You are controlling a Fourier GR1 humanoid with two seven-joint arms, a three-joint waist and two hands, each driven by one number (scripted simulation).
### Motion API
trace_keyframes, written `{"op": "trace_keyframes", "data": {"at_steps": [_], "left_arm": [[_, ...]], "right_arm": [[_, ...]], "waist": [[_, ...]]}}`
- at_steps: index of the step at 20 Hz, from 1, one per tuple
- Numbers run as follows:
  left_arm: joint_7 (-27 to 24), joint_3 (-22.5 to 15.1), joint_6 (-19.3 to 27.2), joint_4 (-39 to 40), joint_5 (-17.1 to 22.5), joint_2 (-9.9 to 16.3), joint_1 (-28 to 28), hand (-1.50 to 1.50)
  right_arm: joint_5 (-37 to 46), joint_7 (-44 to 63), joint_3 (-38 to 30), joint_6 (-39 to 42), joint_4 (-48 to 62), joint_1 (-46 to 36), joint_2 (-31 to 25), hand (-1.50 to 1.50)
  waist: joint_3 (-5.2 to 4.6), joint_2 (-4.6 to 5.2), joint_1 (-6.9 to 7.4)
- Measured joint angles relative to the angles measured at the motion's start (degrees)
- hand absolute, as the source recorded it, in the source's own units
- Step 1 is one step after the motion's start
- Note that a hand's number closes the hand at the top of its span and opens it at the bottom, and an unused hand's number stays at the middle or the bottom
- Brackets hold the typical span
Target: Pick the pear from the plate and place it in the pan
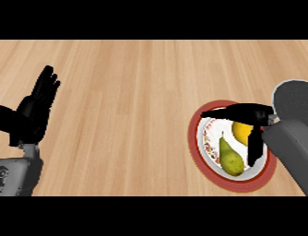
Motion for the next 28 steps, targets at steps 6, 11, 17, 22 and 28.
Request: {"op": "trace_keyframes", "data": {"at_steps": [6, 11, 17, 22, 28], "left_arm": [[-0.8, 0.0, 0.5, 1.8, -1.3, -1.3, -1.4, 0.00], [-1.1, 1.3, -1.1, 2.3, -0.5, -0.6, -1.2, 0.00], [-1.9, 1.7, -1.5, 2.7, -0.8, -0.4, -0.9, 0.00], [-1.8, 1.8, -1.9, 2.7, -0.7, -0.6, -1.0, 0.00], [-0.9, 2.0, -0.9, 2.1, -1.2, -1.1, -1.1, 0.00]], "right_arm": [[4.6, -1.1, 1.1, -1.1, 1.5, 0.2, 2.1, -1.50], [6.9, -2.6, 1.9, -2.0, 2.2, 1.2, 2.7, -1.50], [8.0, -5.6, 3.4, -4.4, 0.1, 2.9, 1.9, 1.50], [8.9, -9.1, 4.1, -7.2, 1.2, 2.5, 1.6, 1.50], [10.6, -6.3, 4.0, -11.8, -6.5, 8.6, 0.7, 1.50]], "waist": [[-0.07, -0.05, -0.06], [-0.28, -0.39, -0.11], [-0.59, -0.71, -0.20], [-0.59, -0.69, -0.01], [-0.64, -1.19, -0.90]]}}
